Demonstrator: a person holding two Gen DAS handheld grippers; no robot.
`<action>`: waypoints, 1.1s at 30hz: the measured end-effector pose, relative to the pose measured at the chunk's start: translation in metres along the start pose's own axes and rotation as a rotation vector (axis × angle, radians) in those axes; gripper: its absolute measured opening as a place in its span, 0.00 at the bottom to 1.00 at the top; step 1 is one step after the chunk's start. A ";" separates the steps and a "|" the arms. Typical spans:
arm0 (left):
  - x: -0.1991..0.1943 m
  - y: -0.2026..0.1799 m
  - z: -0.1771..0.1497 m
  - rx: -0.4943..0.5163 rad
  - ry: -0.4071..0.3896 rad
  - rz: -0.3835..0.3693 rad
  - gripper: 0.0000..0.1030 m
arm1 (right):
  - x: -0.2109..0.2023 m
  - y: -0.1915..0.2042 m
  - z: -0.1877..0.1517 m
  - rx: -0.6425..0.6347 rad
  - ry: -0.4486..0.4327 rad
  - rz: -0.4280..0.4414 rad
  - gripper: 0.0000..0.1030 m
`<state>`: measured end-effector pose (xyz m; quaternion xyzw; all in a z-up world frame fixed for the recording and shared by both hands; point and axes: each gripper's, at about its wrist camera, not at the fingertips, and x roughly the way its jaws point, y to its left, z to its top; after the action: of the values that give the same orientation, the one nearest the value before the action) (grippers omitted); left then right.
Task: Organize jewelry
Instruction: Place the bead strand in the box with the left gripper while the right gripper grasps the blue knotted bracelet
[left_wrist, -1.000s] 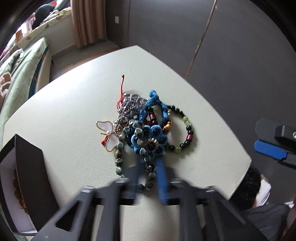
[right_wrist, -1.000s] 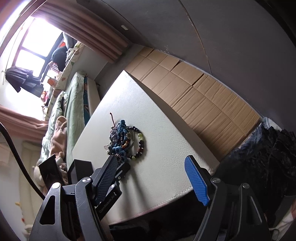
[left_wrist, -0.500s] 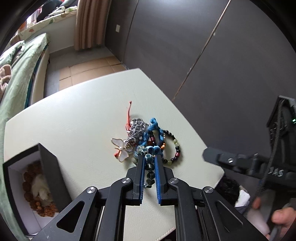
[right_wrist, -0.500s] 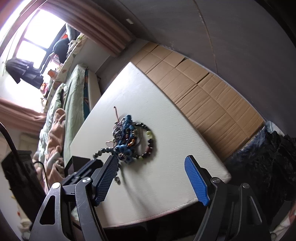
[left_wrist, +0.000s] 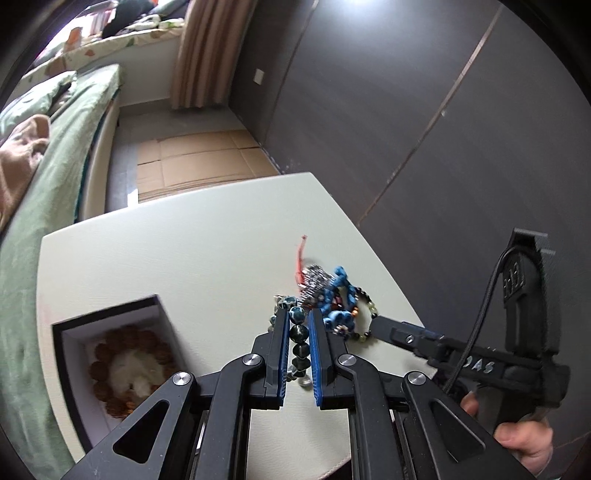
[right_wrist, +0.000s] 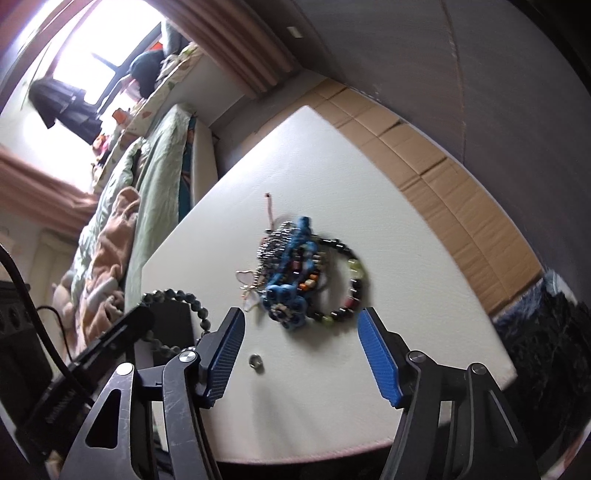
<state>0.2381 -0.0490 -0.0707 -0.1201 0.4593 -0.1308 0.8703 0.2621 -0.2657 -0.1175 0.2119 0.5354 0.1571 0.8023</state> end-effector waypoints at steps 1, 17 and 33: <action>-0.003 0.004 0.001 -0.009 -0.005 0.002 0.10 | 0.003 0.004 0.000 -0.019 -0.002 -0.012 0.63; -0.025 0.049 0.009 -0.085 -0.052 0.047 0.10 | 0.045 0.056 -0.001 -0.247 -0.021 -0.311 0.55; -0.052 0.051 0.004 -0.077 -0.083 0.066 0.10 | 0.011 0.053 -0.008 -0.244 -0.047 -0.218 0.24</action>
<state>0.2194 0.0169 -0.0455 -0.1435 0.4312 -0.0791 0.8873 0.2578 -0.2134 -0.1023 0.0571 0.5133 0.1281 0.8467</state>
